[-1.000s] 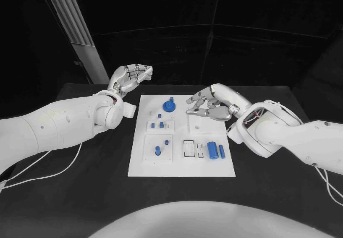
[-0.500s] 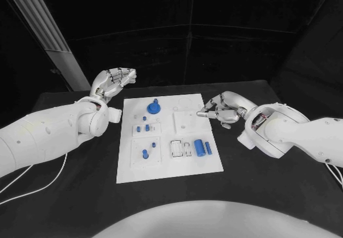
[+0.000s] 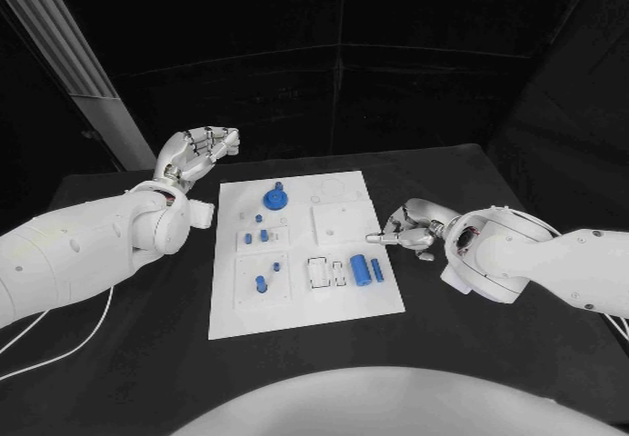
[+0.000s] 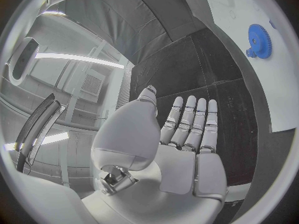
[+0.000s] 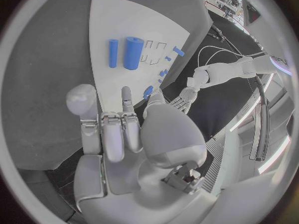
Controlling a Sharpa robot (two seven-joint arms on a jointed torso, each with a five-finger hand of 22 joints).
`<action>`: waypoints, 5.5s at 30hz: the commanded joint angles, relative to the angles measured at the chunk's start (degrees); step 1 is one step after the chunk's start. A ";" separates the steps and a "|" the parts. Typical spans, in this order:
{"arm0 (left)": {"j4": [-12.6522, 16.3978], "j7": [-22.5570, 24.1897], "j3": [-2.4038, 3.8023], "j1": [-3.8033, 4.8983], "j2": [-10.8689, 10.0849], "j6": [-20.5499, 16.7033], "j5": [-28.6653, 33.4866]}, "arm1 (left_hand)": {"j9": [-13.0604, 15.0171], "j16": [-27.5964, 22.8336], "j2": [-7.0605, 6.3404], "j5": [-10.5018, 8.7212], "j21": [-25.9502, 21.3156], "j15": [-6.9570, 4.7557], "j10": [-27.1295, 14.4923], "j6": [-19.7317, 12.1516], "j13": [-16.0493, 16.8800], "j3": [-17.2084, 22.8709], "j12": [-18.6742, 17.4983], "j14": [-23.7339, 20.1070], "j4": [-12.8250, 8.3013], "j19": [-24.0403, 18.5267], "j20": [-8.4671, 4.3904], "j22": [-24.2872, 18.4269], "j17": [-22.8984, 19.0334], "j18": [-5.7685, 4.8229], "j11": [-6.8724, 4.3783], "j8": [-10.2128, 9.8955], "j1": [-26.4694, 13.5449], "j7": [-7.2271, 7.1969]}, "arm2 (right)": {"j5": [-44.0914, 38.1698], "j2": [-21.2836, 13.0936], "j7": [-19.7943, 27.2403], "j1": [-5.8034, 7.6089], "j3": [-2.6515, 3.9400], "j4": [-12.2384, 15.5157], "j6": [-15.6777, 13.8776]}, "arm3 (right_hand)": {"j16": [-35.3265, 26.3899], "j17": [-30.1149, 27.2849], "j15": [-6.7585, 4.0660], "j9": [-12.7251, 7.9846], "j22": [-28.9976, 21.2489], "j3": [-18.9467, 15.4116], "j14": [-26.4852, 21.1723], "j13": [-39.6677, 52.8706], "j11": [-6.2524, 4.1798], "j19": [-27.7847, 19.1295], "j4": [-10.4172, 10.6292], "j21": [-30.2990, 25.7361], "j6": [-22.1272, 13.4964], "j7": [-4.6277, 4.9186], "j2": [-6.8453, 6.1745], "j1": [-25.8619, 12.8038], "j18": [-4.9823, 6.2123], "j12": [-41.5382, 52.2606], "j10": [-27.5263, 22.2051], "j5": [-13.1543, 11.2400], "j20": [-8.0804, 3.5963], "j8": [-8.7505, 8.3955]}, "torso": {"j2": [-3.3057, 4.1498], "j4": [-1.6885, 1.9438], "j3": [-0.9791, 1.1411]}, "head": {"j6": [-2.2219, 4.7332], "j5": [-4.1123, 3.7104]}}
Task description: Assemble the parts on the task board
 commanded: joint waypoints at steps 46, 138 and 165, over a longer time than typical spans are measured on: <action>0.34 11.26 0.02 -0.03 -0.69 0.74 0.07 | -0.10 0.42 0.21 0.23 -0.22 0.02 -0.48 -0.34 -0.08 -0.28 0.38 -0.24 -0.01 0.28 0.00 -0.12 -0.17 -1.03 0.12 0.36 0.35 4.70 | -3.81 7.45 -8.43 -2.56 -0.07 -3.34 8.92 | 0.31 15.05 1.28 2.21 17.36 1.94 5.95 15.06 0.91 9.46 -1.29 37.62 -2.46 1.43 -0.35 4.79 -6.85 0.15 5.97 6.47 1.32 -1.72 | 0.02 0.09 -0.07 | 0.00 0.50; 0.45 10.67 0.02 -0.06 -1.09 1.30 0.07 | -0.10 0.65 0.35 0.24 -0.24 0.02 -0.52 -0.37 -0.10 -0.48 0.68 -0.26 0.00 0.20 0.00 -0.19 -0.50 -1.06 0.11 0.66 0.38 4.68 | 0.58 8.89 -5.48 -3.10 -0.04 -3.72 3.74 | 0.31 15.05 3.33 -6.33 17.30 25.80 5.95 15.06 2.40 9.26 -15.53 37.58 3.28 2.93 -6.13 10.83 -6.79 0.15 5.97 9.08 3.48 -14.98 | 0.02 0.04 -0.07 | 0.00 0.93; 0.27 10.48 0.02 -0.10 -0.93 1.43 0.07 | -0.10 0.65 0.35 0.24 -0.24 0.02 -0.52 -0.37 -0.10 -0.48 0.68 -0.26 0.00 0.20 0.00 -0.19 -0.50 -1.06 0.11 0.66 0.38 4.68 | 17.81 7.66 4.72 -3.06 -0.01 -3.06 -4.01 | 0.31 15.05 3.02 -6.36 17.27 26.30 5.95 15.06 2.06 9.21 -15.06 37.47 4.98 2.54 -6.87 8.80 -6.76 0.15 5.97 7.26 3.27 -15.72 | -0.06 0.07 -0.12 | 0.00 1.06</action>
